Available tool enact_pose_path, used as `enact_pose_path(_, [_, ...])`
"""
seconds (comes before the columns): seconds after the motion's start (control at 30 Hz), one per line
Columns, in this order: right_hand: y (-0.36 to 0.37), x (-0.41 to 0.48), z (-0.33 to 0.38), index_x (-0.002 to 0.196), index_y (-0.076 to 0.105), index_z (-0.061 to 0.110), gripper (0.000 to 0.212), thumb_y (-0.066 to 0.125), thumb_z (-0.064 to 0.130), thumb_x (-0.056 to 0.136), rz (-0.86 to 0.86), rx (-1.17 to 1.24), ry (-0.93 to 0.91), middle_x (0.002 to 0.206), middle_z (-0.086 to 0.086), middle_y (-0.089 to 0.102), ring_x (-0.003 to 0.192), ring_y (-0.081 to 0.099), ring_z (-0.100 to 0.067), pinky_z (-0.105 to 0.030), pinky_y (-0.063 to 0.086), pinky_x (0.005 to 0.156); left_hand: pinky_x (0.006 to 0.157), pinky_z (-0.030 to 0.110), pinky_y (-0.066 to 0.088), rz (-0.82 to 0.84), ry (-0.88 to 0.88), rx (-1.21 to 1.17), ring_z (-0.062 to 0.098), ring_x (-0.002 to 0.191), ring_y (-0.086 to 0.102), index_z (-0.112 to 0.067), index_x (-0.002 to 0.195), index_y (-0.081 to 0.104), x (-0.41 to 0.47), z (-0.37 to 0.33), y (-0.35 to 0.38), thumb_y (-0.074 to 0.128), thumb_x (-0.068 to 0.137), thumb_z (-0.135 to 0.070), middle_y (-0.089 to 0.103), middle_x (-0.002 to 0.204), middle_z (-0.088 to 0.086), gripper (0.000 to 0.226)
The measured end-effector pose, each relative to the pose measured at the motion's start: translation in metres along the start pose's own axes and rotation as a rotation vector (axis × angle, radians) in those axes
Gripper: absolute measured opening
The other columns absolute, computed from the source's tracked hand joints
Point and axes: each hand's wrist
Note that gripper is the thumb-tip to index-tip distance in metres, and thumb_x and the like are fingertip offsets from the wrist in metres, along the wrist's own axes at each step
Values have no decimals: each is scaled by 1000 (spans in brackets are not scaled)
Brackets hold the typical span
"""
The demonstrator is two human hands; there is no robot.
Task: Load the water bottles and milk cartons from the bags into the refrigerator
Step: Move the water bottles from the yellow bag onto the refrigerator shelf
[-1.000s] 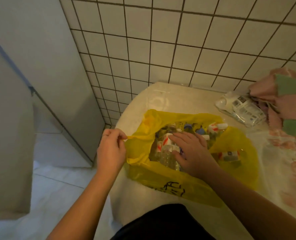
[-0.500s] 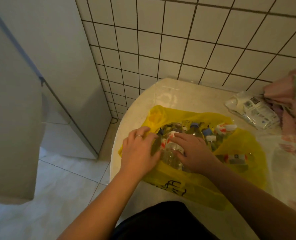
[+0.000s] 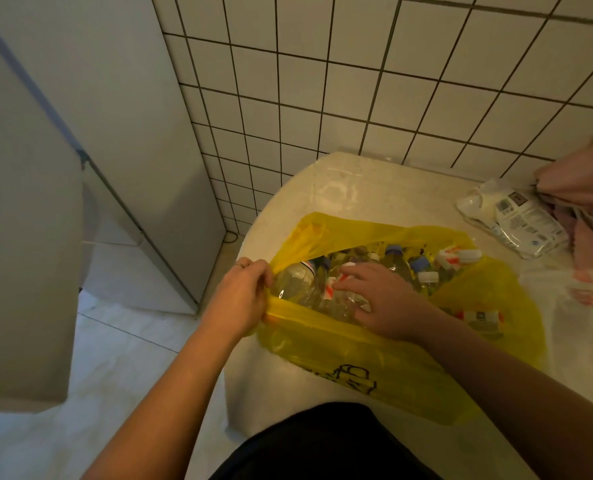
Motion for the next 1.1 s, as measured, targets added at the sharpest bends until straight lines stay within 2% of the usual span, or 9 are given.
enact_pose_path(0.13, [-9, -1, -4, 142, 44, 40, 59, 62, 34, 86, 109, -80, -15, 158, 9, 23, 147, 15, -17, -48, 24, 113, 81, 39, 54, 111, 6, -13, 14, 88, 52, -29, 99, 52, -3, 6, -3, 59, 89, -9, 52, 100, -4, 23])
enact_pose_path(0.27, [-11, -1, 0, 145, 34, 46, 65, 61, 37, 88, 191, -136, -11, 162, 13, 9, 149, 2, -16, -50, 15, 116, 80, 34, 52, 156, 84, -1, 14, 88, 52, -31, 96, 55, -9, 14, -7, 61, 91, -14, 54, 99, -4, 19])
enact_pose_path(0.43, [-11, -4, 6, 142, 37, 49, 62, 61, 35, 87, 184, -128, -12, 161, 15, 9, 149, 0, -16, -51, 12, 117, 78, 29, 48, 123, 129, -15, 5, 85, 48, -19, 95, 69, -20, 20, -11, 57, 91, -4, 50, 96, -3, 19])
enact_pose_path(0.53, [-8, -5, 9, 139, 41, 49, 57, 60, 33, 88, 166, -115, -23, 160, 14, 14, 149, 2, -14, -49, 10, 117, 76, 26, 46, 85, 143, -27, 3, 85, 47, -17, 84, 70, -23, 23, -8, 57, 88, -2, 48, 94, -5, 20])
enact_pose_path(0.73, [0, -11, 16, 136, 48, 44, 51, 60, 31, 88, 101, -51, -61, 157, 15, 26, 148, 11, -11, -46, 12, 115, 75, 38, 51, 28, 159, -25, 12, 85, 48, -21, 75, 62, -36, 32, 8, 55, 87, -1, 45, 95, -4, 25])
enact_pose_path(0.83, [1, -13, 21, 136, 49, 43, 50, 59, 32, 88, 112, -59, -58, 156, 16, 28, 148, 14, -12, -47, 12, 116, 77, 39, 52, -73, 143, -30, 12, 92, 50, -28, 103, 53, -43, 35, 21, 56, 90, -13, 48, 105, -6, 20])
enact_pose_path(0.9, [2, -15, 24, 137, 49, 41, 51, 59, 38, 88, 84, -30, -58, 153, 15, 33, 146, 19, -11, -47, 12, 116, 85, 37, 51, -52, 157, -3, 14, 105, 51, -34, 129, 42, -46, 37, 30, 61, 88, -27, 48, 122, -6, 46])
enact_pose_path(0.97, [3, -17, 30, 140, 46, 38, 57, 52, 53, 85, 32, 38, -62, 149, 14, 40, 142, 27, -9, -45, 12, 116, 88, 36, 50, -48, 140, -14, 15, 111, 52, -35, 136, 39, -50, 39, 37, 64, 88, -33, 51, 129, -6, 55])
enact_pose_path(1.1, [16, -14, 51, 135, 49, 35, 68, 45, 74, 79, -50, 80, -122, 131, 15, 54, 125, 45, -8, -41, 24, 112, 73, 37, 53, -215, 167, -23, 17, 91, 60, -25, 111, 61, -53, 41, 43, 61, 93, -25, 65, 102, -5, 18])
Point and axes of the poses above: each hand's wrist, its own x-axis towards the middle knuckle, its own y-axis out of the palm, z = x × y
